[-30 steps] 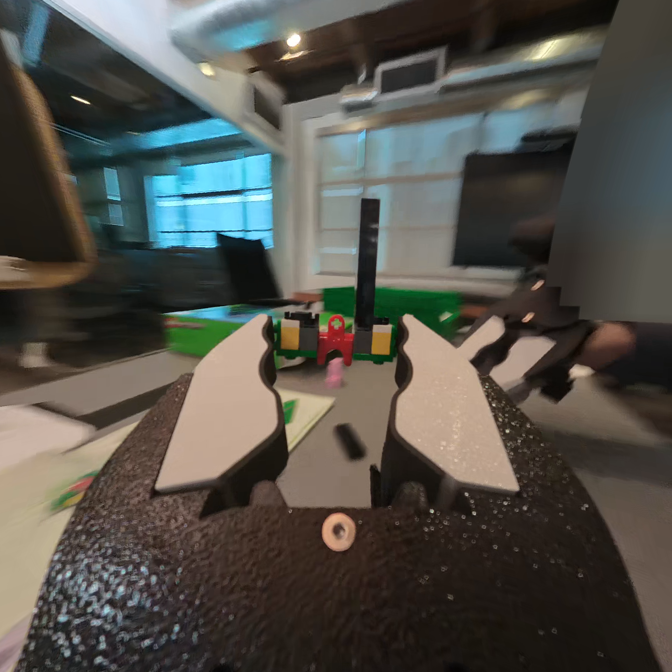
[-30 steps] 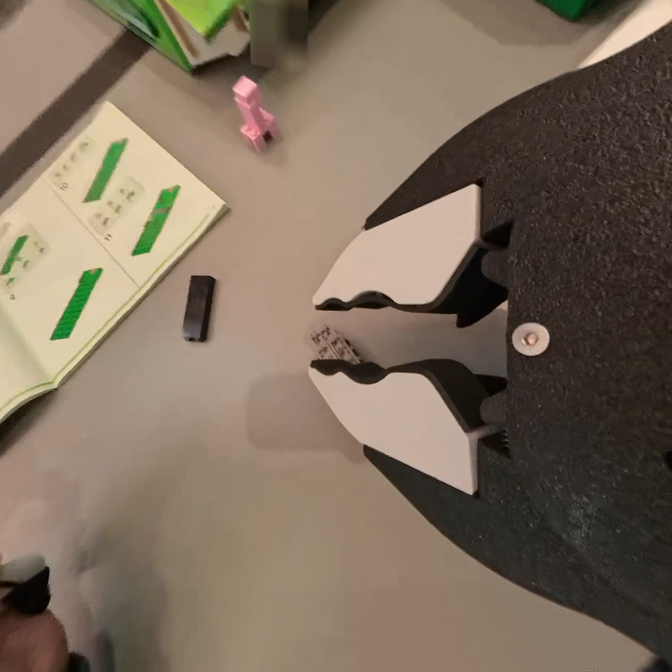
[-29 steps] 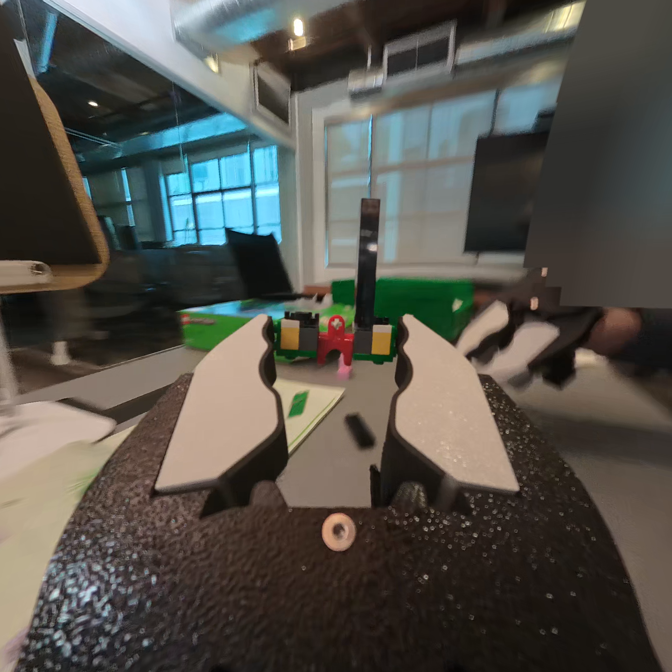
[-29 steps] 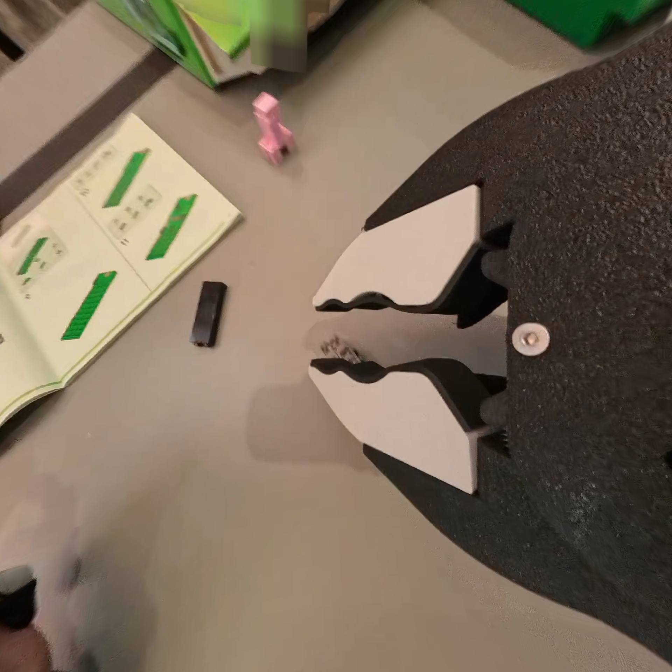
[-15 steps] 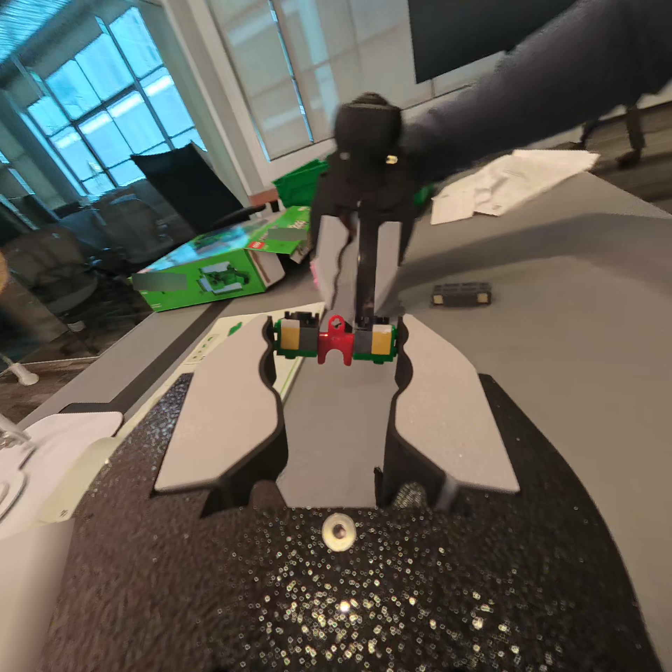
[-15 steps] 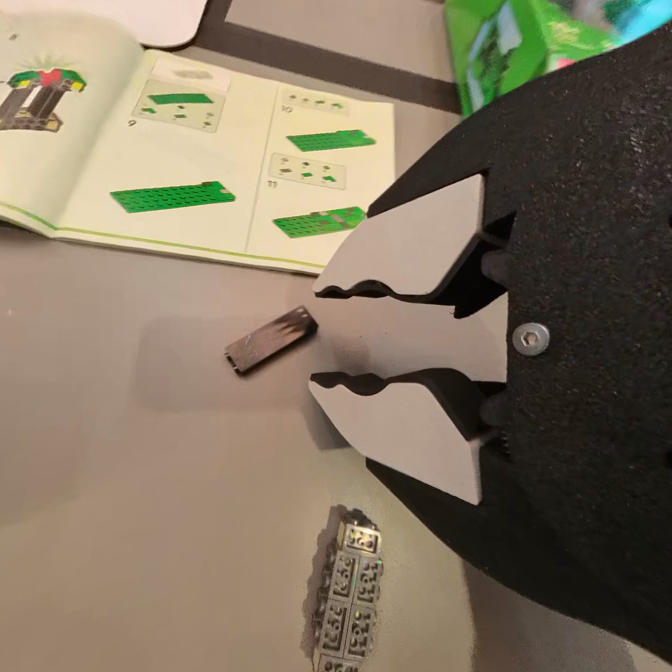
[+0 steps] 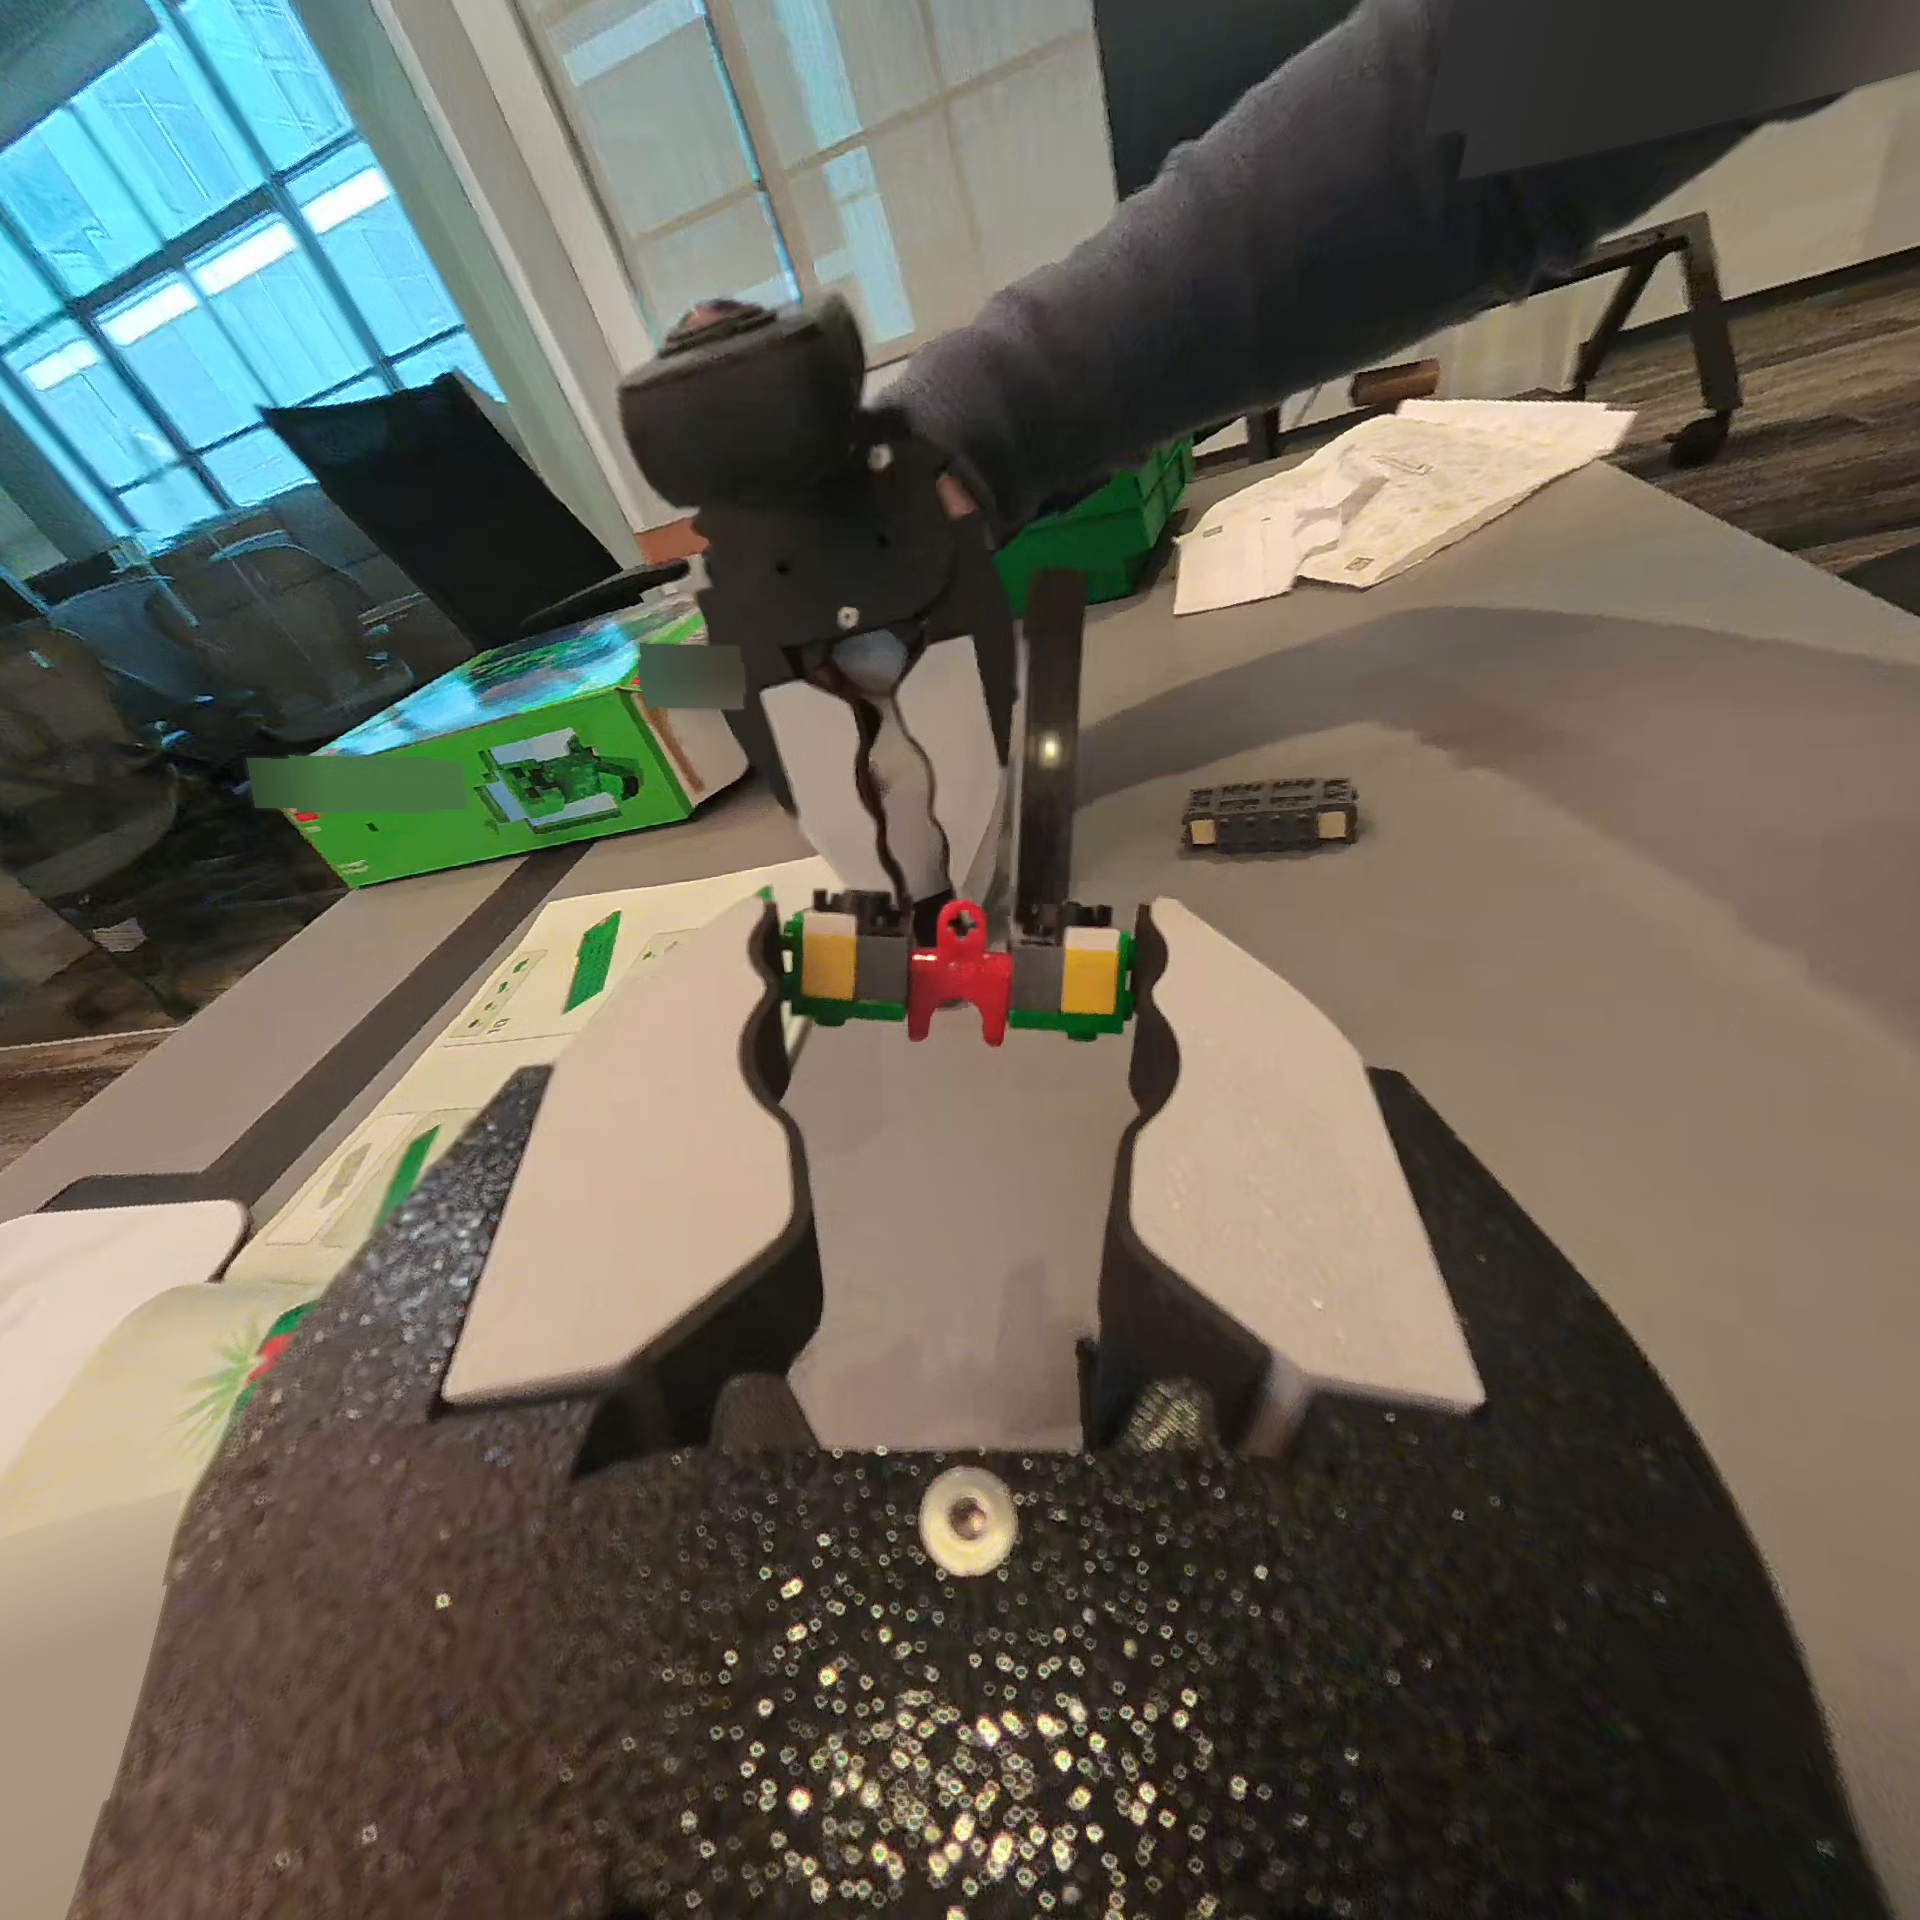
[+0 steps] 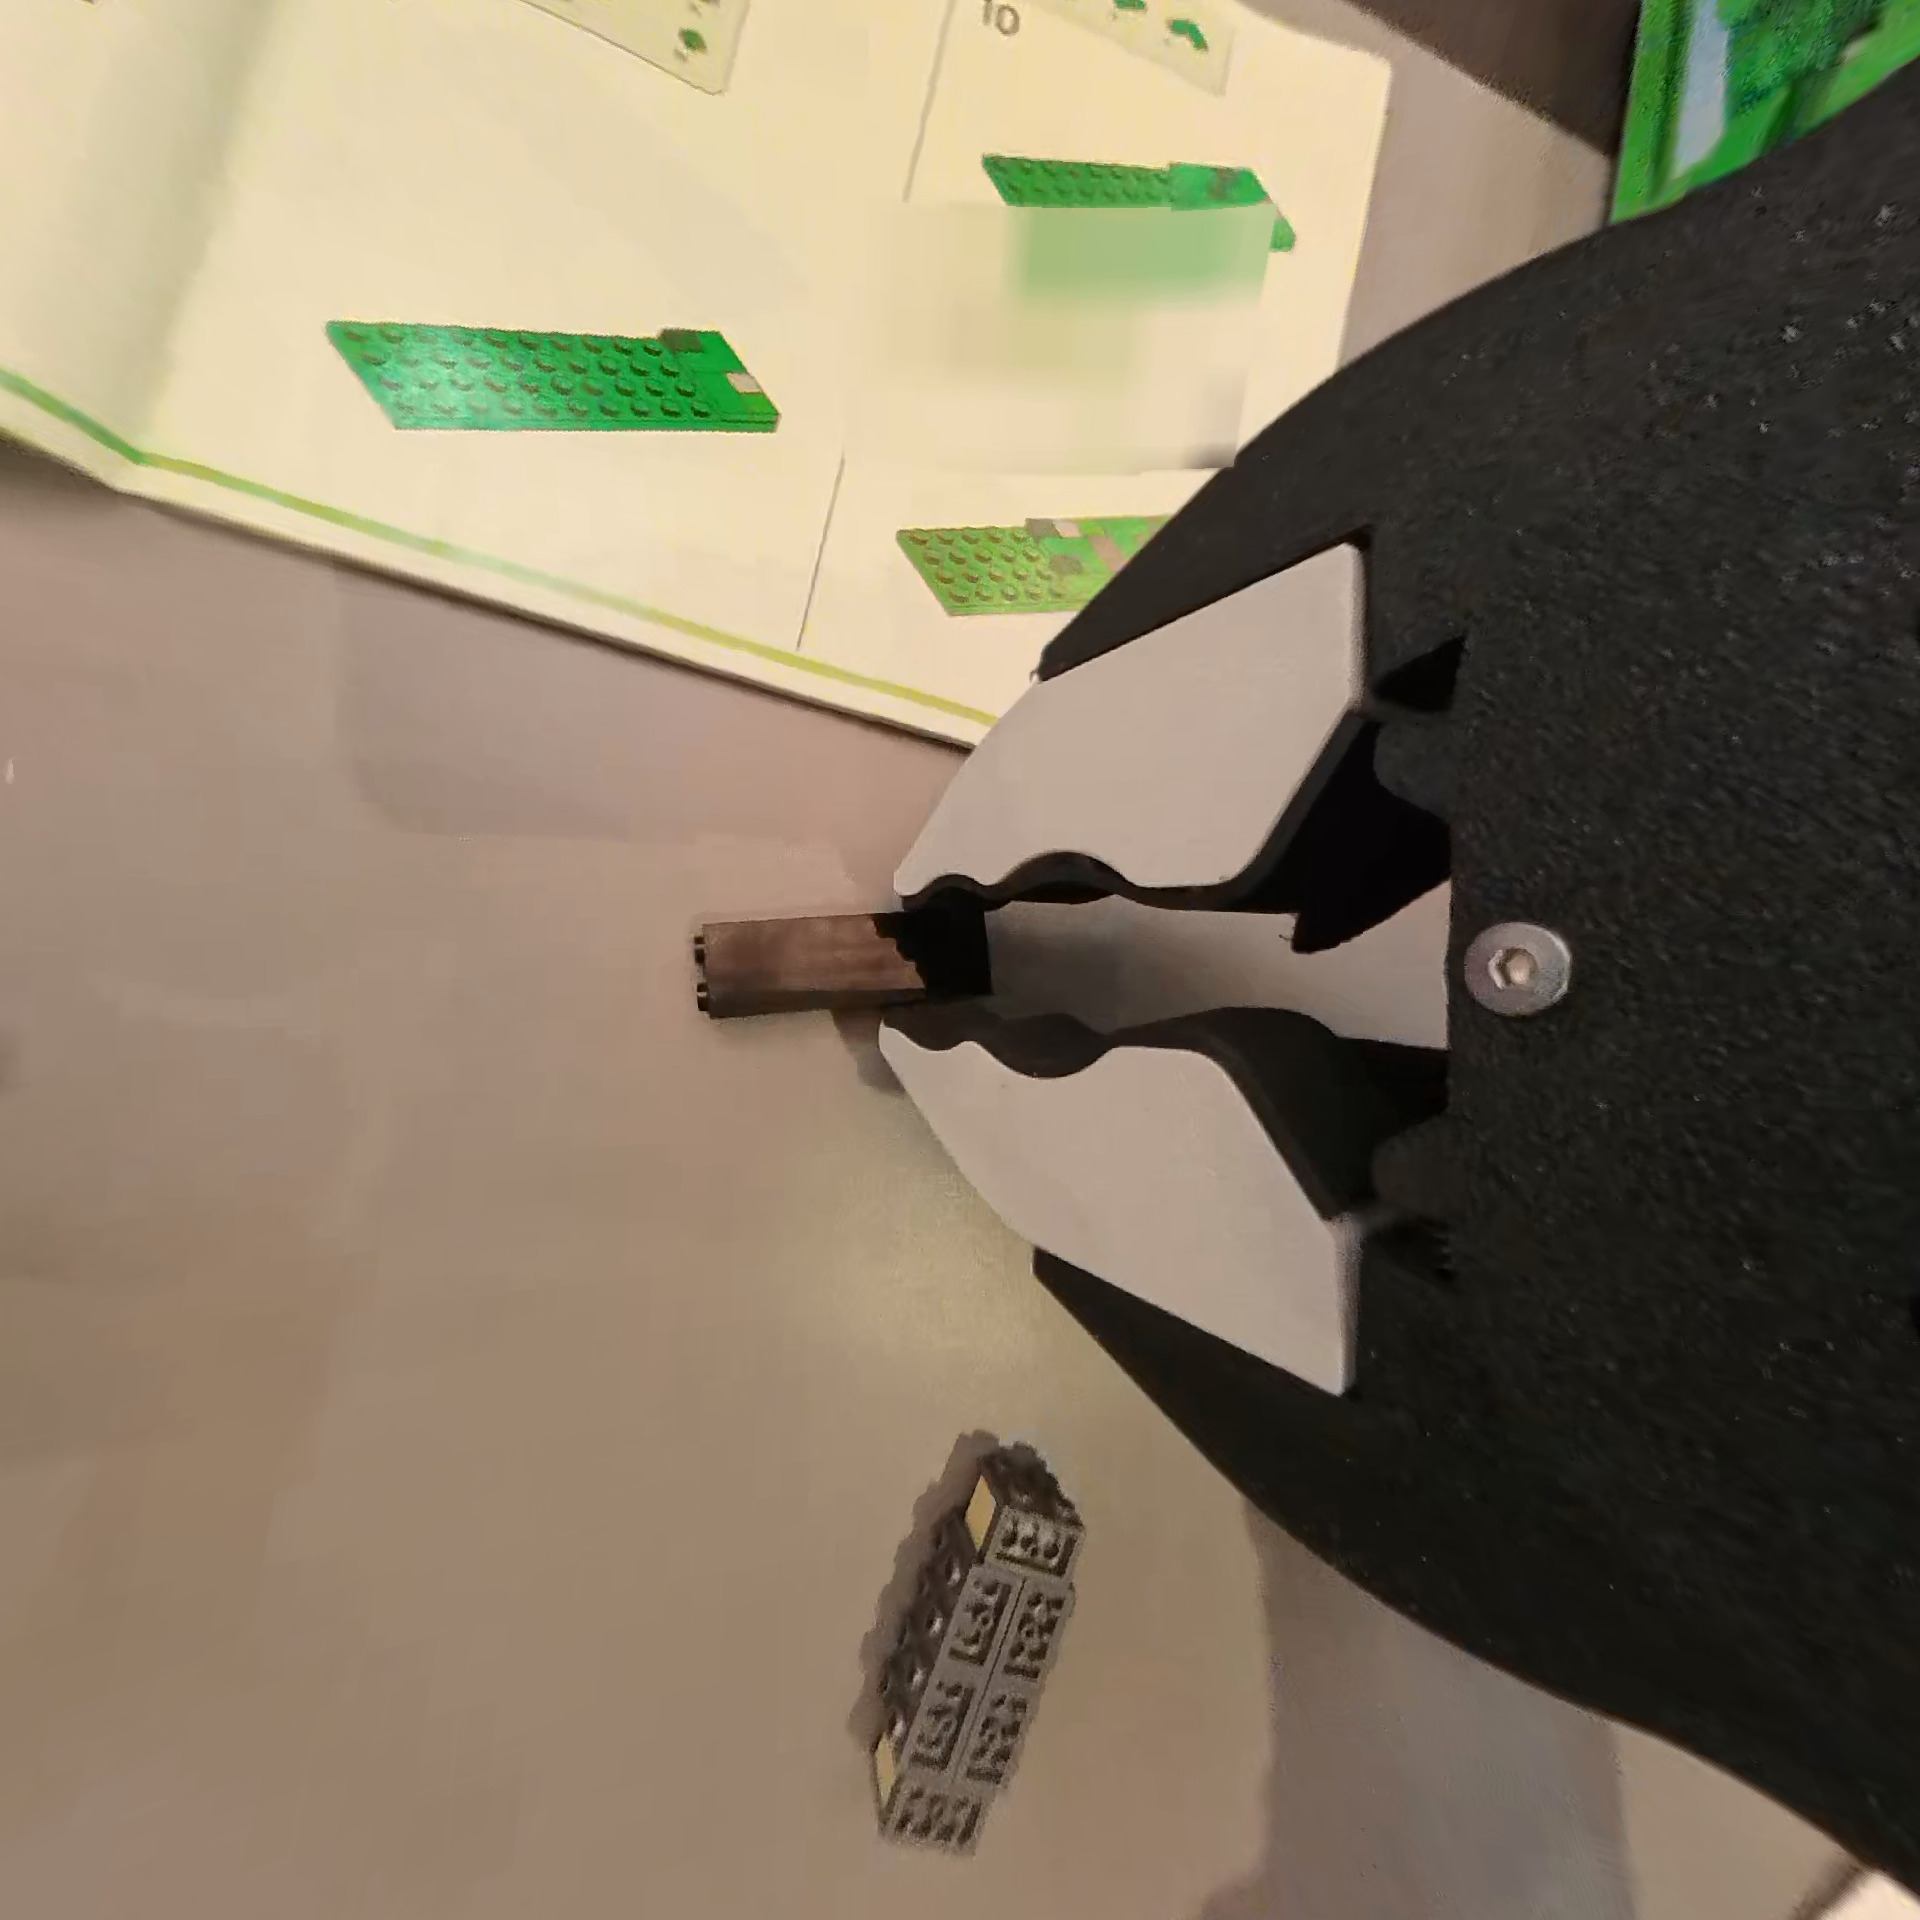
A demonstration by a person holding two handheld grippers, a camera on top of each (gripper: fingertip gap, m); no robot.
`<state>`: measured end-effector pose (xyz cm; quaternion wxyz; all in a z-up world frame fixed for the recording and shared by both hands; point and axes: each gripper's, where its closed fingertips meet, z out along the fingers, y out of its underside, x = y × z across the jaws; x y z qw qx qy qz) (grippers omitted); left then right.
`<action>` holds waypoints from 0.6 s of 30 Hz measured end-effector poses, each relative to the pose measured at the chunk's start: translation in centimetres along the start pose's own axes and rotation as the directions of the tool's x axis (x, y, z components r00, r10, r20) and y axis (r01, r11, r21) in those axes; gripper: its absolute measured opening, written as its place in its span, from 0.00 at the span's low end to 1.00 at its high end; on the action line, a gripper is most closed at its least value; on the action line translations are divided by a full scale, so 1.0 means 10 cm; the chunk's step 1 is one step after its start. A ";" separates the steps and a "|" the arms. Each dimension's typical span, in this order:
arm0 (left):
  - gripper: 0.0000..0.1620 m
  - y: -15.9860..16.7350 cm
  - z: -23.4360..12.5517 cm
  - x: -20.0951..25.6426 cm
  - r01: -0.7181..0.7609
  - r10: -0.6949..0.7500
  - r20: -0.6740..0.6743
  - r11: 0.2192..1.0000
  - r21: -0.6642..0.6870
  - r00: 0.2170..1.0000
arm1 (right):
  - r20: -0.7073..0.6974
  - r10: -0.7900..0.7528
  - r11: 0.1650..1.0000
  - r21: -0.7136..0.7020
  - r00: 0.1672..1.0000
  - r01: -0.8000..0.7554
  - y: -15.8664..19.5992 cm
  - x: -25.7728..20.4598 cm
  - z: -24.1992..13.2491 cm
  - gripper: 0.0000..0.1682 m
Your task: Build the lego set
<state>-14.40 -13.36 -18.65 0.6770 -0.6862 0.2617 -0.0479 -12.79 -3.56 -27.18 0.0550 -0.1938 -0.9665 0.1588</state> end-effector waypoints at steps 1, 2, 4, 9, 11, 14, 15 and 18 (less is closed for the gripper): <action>0.39 0.01 0.01 -0.04 -0.007 0.007 0.031 1.000 -0.007 0.999 | -0.009 0.029 1.000 -0.002 1.000 -0.029 -0.01 0.00 -0.03 0.10; 0.39 0.02 0.01 -0.06 -0.020 0.021 0.052 1.000 -0.015 0.998 | -0.030 0.055 0.998 -0.008 0.998 -0.055 -0.02 0.01 -0.08 0.10; 0.39 0.02 0.00 -0.08 -0.041 0.042 0.071 0.999 -0.025 0.997 | -0.053 0.115 0.989 -0.084 0.992 -0.120 0.03 -0.01 -0.17 0.10; 0.39 0.14 0.02 -0.10 -0.068 0.078 0.092 0.992 -0.110 0.993 | -0.019 0.307 0.822 -0.498 0.951 -0.276 0.39 -0.31 -0.49 0.10; 0.39 0.16 0.03 -0.09 -0.072 0.083 0.083 0.990 -0.123 0.993 | 0.006 0.440 0.683 -0.651 0.898 -0.331 0.52 -0.50 -0.60 0.10; 0.39 0.15 0.04 -0.07 -0.072 0.081 0.067 0.990 -0.121 0.994 | -0.026 0.533 0.484 -0.810 0.846 -0.330 0.73 -0.63 -0.72 0.10; 0.39 0.15 0.04 -0.06 -0.072 0.080 0.064 0.990 -0.119 0.995 | -0.042 0.515 0.464 -0.826 0.856 -0.320 0.77 -0.60 -0.74 0.10; 0.39 0.13 0.02 -0.06 -0.081 0.088 0.060 0.990 -0.119 0.994 | -0.008 0.533 0.515 -0.790 0.846 -0.333 0.69 -0.61 -0.69 0.10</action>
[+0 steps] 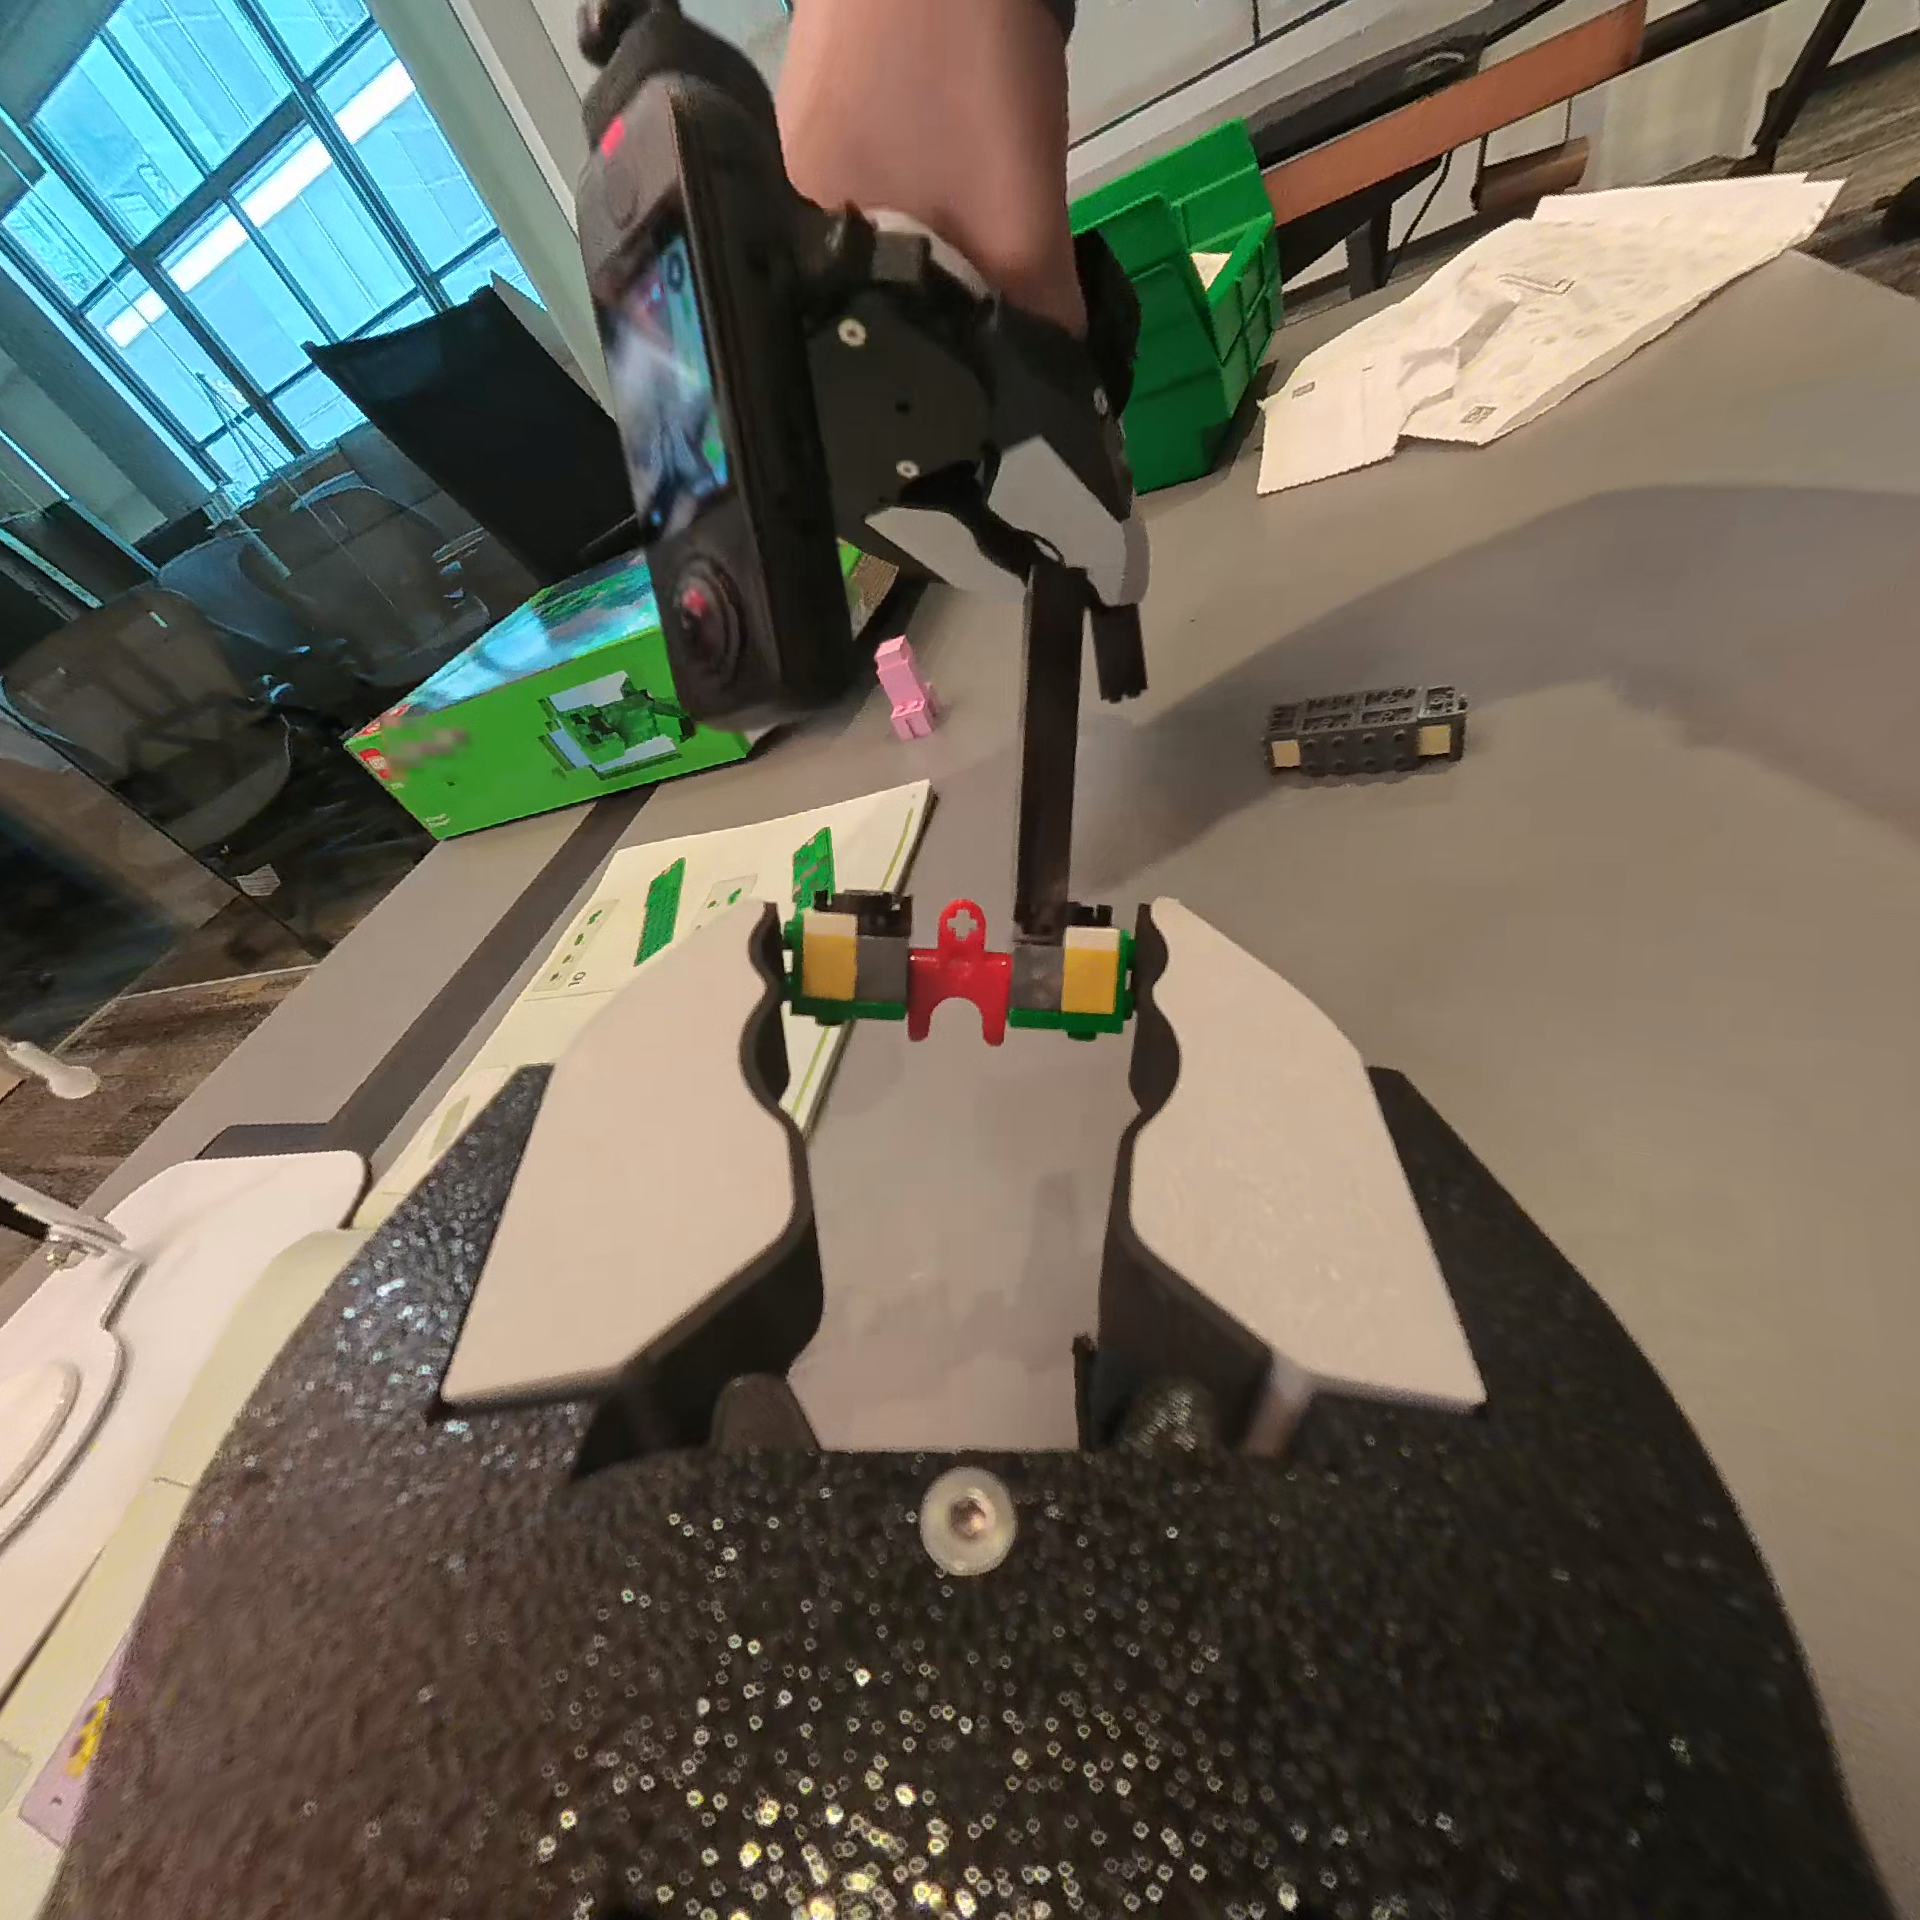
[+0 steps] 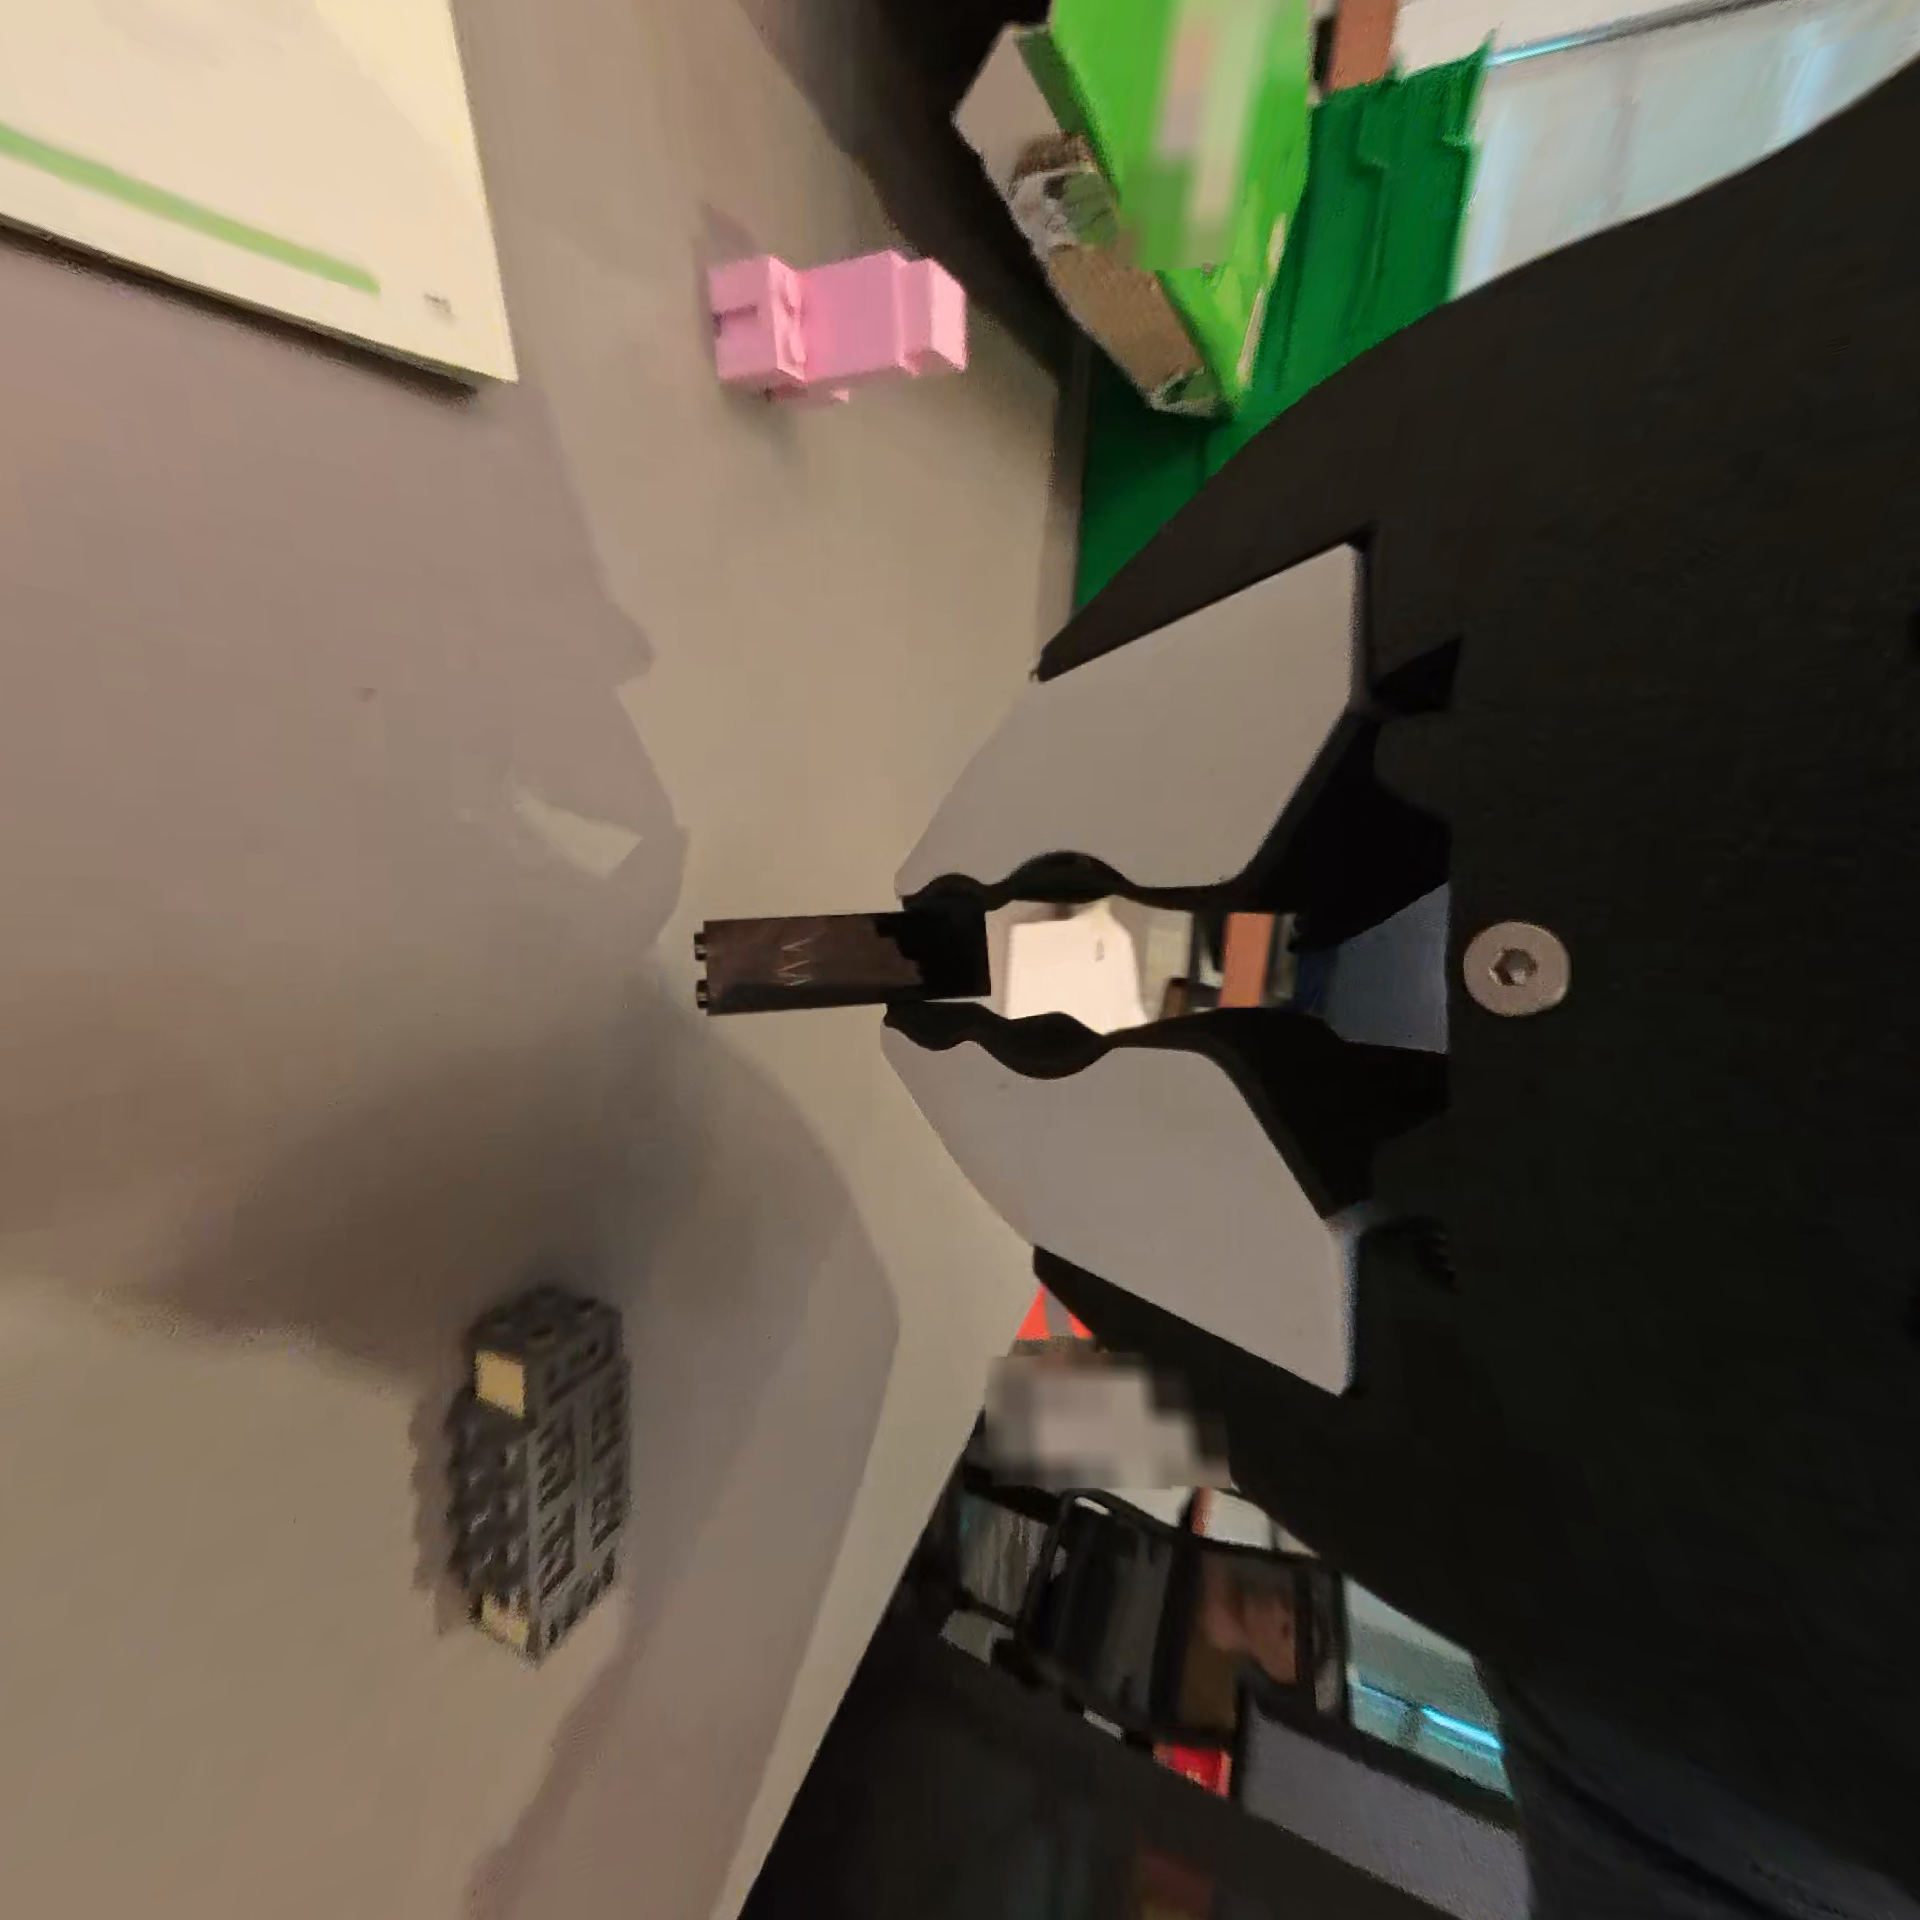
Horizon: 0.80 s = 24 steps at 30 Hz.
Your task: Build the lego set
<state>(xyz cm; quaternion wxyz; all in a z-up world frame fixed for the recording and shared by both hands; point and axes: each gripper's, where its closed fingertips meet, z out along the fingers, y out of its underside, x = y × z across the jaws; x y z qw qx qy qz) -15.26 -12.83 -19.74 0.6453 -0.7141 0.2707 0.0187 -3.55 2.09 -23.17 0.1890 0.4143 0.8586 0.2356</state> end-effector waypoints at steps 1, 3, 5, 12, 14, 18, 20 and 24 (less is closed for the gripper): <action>0.39 0.00 -0.01 -0.01 -0.002 0.002 0.002 1.000 -0.004 1.000 | -0.005 -0.020 0.998 0.057 1.000 0.020 -0.06 0.00 -0.02 0.10; 0.39 0.00 -0.04 -0.02 -0.002 0.002 0.000 1.000 -0.007 1.000 | -0.059 -0.080 0.978 0.186 0.995 0.090 -0.21 0.04 -0.06 0.10; 0.39 0.00 -0.06 -0.02 0.010 -0.010 -0.014 1.000 -0.009 1.000 | -0.123 -0.131 0.910 0.379 0.984 0.169 -0.42 0.04 -0.13 0.10; 0.39 0.40 -0.06 0.05 -0.091 0.065 -0.101 0.957 -0.277 0.993 | -0.197 0.046 0.567 0.812 0.979 0.137 -0.83 -0.06 -0.47 0.10; 0.39 0.58 -0.08 0.18 -0.106 0.031 -0.189 0.910 -0.400 0.981 | -0.209 0.105 0.527 0.841 0.972 0.123 -0.85 -0.08 -0.49 0.10; 0.39 0.67 -0.15 0.31 -0.042 -0.108 -0.258 0.856 -0.514 0.960 | -0.178 0.124 0.448 0.888 0.976 0.105 -0.91 -0.25 -0.53 0.10; 0.40 0.71 -0.16 0.34 0.056 -0.231 -0.248 0.827 -0.559 0.941 | -0.159 0.087 0.414 0.904 0.983 0.110 -0.95 -0.36 -0.58 0.10; 0.57 0.66 -0.15 0.26 0.072 -0.206 -0.195 0.842 -0.534 0.959 | -0.142 -0.009 0.360 0.923 0.990 0.136 -1.02 -0.59 -0.71 0.10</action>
